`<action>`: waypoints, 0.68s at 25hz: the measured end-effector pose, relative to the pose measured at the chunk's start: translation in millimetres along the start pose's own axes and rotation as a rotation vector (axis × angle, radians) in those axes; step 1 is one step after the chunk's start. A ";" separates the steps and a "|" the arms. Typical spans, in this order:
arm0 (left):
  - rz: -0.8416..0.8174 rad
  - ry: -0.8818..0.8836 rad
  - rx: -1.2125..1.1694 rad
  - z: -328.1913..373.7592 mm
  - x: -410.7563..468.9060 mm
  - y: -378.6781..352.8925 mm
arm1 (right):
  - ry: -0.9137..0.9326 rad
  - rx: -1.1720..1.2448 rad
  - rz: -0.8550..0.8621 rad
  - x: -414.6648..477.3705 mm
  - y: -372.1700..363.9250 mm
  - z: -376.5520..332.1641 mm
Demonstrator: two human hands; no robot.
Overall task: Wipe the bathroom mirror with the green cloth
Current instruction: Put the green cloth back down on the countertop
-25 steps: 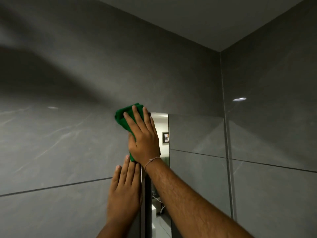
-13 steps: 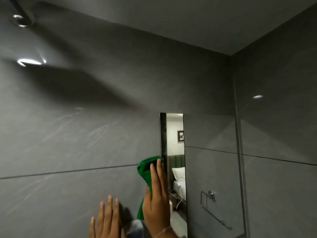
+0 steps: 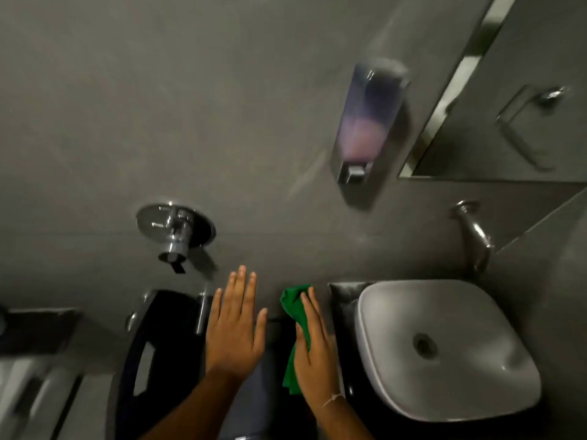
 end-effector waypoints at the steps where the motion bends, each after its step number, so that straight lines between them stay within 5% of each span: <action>1: -0.073 0.012 -0.006 -12.0 -24.3 -22.3 | -0.056 -0.036 -0.064 -16.1 -15.7 27.0; 5: -0.356 0.139 0.011 -61.9 -114.7 -119.6 | -0.273 -0.197 -0.302 -49.7 -93.8 138.1; 10: -0.571 0.312 -0.040 -119.2 -192.6 -213.9 | -0.335 -0.361 -0.451 -42.5 -196.6 253.7; 13: -0.541 0.359 -0.071 -143.0 -206.9 -246.4 | -0.332 -0.543 -0.512 -29.3 -247.3 309.1; 17: -0.528 0.347 -0.050 -163.3 -206.7 -279.9 | -0.322 -0.845 -0.864 -30.7 -290.0 355.4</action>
Point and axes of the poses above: each hand's wrist, its own x-axis towards the middle knuckle, its own y-axis out of the back of the hand, z = x × y, the point moved 3 cm from there along x, towards the middle knuckle, and after that the axes turned 3 degrees about -y, right-handed, at the moved point
